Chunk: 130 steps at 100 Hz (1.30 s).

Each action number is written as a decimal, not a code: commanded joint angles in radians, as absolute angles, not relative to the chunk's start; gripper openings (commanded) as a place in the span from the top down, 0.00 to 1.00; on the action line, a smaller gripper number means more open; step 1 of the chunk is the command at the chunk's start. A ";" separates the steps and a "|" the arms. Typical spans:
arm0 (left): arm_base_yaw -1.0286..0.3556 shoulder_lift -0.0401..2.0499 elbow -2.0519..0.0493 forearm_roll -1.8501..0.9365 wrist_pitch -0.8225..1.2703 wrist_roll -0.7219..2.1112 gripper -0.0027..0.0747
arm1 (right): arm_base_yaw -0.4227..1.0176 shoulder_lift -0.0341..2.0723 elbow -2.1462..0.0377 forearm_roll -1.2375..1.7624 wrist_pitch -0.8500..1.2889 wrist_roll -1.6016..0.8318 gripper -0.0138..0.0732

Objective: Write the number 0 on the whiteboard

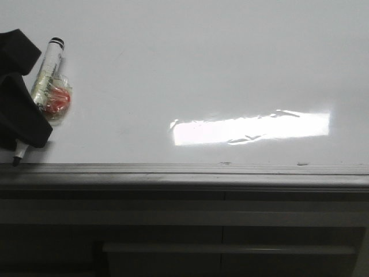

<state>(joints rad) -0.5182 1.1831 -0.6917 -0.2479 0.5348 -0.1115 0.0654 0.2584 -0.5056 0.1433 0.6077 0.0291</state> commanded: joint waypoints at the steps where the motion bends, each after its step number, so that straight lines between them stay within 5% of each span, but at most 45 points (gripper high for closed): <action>1: -0.523 1.210 -0.714 -0.240 0.464 -0.120 0.84 | 0.060 0.279 -0.538 0.139 0.538 0.016 0.47; 10: -0.523 1.218 -0.714 -0.240 0.455 -0.106 0.99 | 0.060 0.279 -0.540 0.157 0.538 0.000 0.47; 42: -0.792 1.085 -0.820 -0.251 0.568 0.387 0.99 | 0.151 0.396 -0.666 0.874 0.769 -0.982 0.47; 76: -1.092 1.060 -0.897 -0.040 0.582 0.462 0.99 | 0.505 0.695 -0.815 0.811 0.793 -0.995 0.38; 98: -1.111 1.060 -0.897 -0.020 0.623 0.462 0.99 | 0.675 0.869 -0.919 0.735 0.740 -0.995 0.38; 130: -1.111 1.060 -0.897 -0.020 0.623 0.462 0.99 | 0.718 1.023 -0.946 0.764 0.717 -0.995 0.39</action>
<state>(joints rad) -1.1046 1.0801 -0.8611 -0.0167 0.6689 0.4634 0.7155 1.0030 -0.9108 0.7127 0.7764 -0.9862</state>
